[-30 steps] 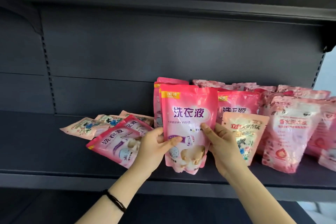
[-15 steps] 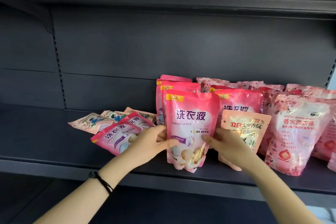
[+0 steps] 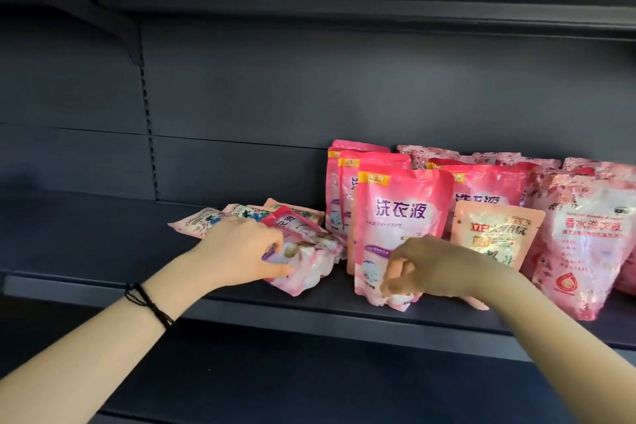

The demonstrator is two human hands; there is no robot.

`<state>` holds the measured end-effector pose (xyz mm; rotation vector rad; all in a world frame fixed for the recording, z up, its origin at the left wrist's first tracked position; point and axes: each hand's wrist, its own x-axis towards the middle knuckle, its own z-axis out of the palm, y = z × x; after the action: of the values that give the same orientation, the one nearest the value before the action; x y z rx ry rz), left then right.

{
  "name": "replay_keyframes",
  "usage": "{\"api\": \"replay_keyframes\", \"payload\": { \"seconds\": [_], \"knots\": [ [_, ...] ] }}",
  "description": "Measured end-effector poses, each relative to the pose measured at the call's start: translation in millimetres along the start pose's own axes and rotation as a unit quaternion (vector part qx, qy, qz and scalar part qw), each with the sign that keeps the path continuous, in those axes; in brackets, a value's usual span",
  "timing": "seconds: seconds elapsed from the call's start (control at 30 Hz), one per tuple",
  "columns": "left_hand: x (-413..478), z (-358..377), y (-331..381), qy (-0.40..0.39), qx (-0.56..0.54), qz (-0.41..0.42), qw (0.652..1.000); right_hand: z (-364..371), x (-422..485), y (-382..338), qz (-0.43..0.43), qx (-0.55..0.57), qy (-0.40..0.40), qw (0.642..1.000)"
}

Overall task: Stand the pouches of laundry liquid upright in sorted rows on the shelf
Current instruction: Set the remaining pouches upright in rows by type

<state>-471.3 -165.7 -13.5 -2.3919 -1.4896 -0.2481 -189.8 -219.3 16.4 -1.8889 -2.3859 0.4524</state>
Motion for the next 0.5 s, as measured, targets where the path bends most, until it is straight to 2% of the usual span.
{"api": "replay_keyframes", "payload": {
  "seconds": [0.33, 0.5],
  "knots": [
    [-38, -16, -114, -0.049, 0.06, -0.009, 0.997, 9, 70, -140, -0.03, -0.077, 0.005, 0.997],
    [-35, -22, -151, -0.065, 0.043, -0.012, 0.997, 11, 100, -194, -0.017, -0.082, 0.013, 0.996]
  ]
}}
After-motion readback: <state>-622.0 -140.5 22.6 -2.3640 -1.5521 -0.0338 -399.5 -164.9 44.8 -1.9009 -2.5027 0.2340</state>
